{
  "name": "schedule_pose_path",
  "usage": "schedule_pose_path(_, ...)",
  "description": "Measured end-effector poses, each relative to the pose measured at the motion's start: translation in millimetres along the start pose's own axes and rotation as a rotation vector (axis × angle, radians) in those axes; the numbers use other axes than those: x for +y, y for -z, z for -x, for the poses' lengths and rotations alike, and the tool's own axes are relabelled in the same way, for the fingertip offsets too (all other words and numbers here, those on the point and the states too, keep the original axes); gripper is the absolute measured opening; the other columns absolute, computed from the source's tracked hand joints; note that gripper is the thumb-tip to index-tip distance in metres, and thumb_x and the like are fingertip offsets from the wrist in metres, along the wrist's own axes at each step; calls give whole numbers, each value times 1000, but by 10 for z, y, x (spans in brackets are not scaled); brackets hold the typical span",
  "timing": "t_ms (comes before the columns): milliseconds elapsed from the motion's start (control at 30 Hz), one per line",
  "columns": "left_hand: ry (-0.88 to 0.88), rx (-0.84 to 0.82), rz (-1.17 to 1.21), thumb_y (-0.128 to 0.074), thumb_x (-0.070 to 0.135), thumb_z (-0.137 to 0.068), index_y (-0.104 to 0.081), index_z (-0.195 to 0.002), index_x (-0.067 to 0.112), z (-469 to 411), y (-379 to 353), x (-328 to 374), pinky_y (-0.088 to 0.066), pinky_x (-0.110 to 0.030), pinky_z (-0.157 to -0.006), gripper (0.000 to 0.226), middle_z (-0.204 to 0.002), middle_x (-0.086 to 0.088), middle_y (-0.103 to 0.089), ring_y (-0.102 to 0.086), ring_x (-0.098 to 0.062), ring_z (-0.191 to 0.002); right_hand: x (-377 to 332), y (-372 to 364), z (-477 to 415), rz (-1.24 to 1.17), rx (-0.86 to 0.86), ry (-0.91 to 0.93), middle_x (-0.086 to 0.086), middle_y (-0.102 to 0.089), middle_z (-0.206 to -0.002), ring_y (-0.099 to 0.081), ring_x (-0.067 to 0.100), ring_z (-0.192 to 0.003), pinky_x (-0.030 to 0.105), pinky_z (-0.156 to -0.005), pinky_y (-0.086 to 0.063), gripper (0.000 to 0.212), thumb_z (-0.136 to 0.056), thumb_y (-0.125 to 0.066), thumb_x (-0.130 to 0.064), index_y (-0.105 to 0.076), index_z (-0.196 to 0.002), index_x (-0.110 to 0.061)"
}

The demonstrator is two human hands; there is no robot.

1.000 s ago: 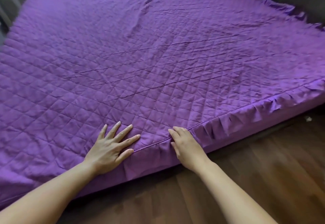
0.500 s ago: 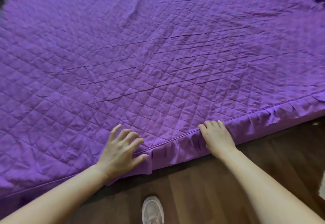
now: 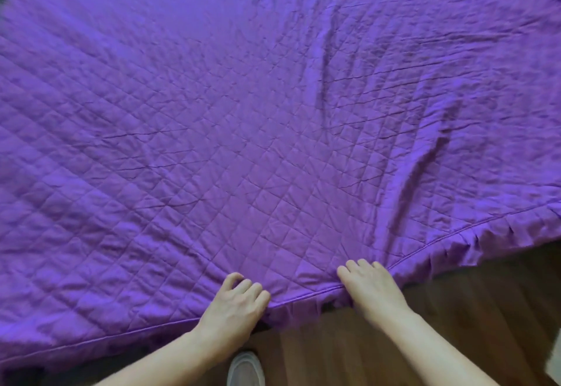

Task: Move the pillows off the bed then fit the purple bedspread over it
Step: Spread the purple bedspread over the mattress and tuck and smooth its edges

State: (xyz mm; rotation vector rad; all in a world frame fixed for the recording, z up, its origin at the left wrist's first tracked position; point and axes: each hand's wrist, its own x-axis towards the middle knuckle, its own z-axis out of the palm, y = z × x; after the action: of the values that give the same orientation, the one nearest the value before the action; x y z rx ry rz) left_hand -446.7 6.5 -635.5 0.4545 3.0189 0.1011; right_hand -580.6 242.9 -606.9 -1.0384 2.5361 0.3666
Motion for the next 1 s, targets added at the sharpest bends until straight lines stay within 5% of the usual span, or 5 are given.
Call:
schedule_pose_path(267, -48, 48, 46, -53, 41, -64, -48, -59, 26, -175, -15, -103, -29, -28, -68, 17, -53, 8, -45, -49, -12, -50, 5, 174, -134, 7, -180, 45, 3, -57, -61, -59, 22, -54, 38, -49, -42, 58, -15, -88, -25, -60, -66, -19)
schedule_pose_path(367, 35, 159, 96, -54, 41, -74, -53, -73, 27, -453, 155, -285, -34, -30, -72, 14, -71, 7, -55, -56, -16, -68, 89, 525, -396, -106, -267, 27, 12, -61, -109, -60, 27, -102, 35, -71, -39, 29, -77, -62, -25, -56, -103, -15)
schedule_pose_path(467, 220, 129, 30, -43, 46, -80, -56, -114, 34, -868, 265, -487, -41, -55, -95, 38, -119, -3, -60, -55, -29, -111, 157, 747, -815, -200, -107, -68, 9, -49, -126, -47, 29, -118, 38, -87, -43, 26, -92, -41, -27, -48, -116, -19)
schedule_pose_path(633, 298, -120, 80, -31, 56, -86, -41, -132, 44, -1163, 93, -167, -33, -71, -92, 49, -142, -5, -47, -41, -43, -129, 518, 529, -1115, -243, -138, -243, -7, 14, -157, 3, 37, -143, 67, -103, -18, 60, -96, -29, -53, 1, -147, -43)
schedule_pose_path(1000, 175, -49, 114, -36, 43, -85, -52, -125, 37, -1537, 294, 191, -44, -61, -89, 43, -133, -3, -57, -51, -39, -122, 1018, 337, -678, -190, -56, -411, 2, 12, -158, 4, 42, -142, 67, -106, -9, 60, -97, -24, -54, 1, -149, -36)
